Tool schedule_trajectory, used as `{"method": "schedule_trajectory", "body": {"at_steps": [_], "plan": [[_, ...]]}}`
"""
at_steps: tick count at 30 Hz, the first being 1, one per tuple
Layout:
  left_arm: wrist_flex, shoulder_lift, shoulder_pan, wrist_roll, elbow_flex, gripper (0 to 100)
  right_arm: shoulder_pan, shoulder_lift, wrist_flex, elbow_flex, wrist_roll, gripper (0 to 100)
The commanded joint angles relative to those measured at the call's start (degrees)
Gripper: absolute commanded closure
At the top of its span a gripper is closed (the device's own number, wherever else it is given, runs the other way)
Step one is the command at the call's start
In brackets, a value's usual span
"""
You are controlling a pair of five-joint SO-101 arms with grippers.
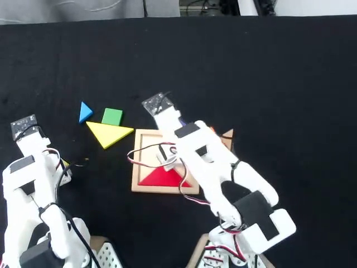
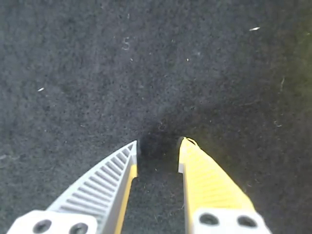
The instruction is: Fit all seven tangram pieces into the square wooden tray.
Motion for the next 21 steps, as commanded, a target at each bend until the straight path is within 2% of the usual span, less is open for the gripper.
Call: {"method": "schedule_trajectory", "body": {"at_steps": [1, 8, 15, 18, 21], "plan": [[-1.05, -1.32, 0.66, 0.7, 0.13, 85, -1.41, 0.13, 0.79, -2.95, 0.53, 98.8], [-1.05, -1.32, 0.66, 0.7, 0.13, 85, -0.97, -0.84, 1.23, -3.65, 0.53, 98.8], [-1.32, -1.23, 0.31, 0.79, -0.13, 85, 5.27, -14.37, 4.04, -1.01, 0.35, 98.8], [-5.27, -1.23, 0.48, 2.99, 0.92, 85, 7.74, -20.7, -1.76, 5.05, 0.53, 98.7], [-5.71, -1.23, 0.75, 4.31, 1.19, 85, 10.29, -24.66, -13.01, 13.93, 0.53, 98.7]]}}
